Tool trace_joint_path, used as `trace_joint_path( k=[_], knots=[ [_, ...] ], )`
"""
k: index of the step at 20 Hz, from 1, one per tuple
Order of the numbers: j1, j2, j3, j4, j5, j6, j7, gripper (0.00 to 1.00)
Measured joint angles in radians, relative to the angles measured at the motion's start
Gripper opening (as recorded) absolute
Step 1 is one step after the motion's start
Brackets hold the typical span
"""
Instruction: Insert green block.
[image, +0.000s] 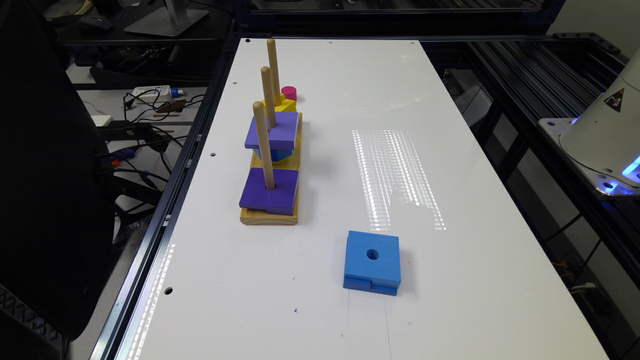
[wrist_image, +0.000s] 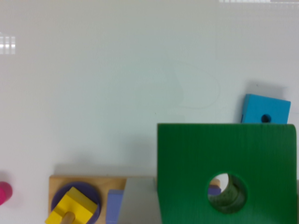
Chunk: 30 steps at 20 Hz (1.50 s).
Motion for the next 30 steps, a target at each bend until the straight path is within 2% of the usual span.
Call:
trace_joint_path(
  k=[14,30],
  knots=[
    [0.000,0.096,0.015,0.000,-0.0001,0.101,0.003,0.00],
    [0.001,0.224,0.036,0.002,-0.0049,0.242,0.021,0.00]
  ],
)
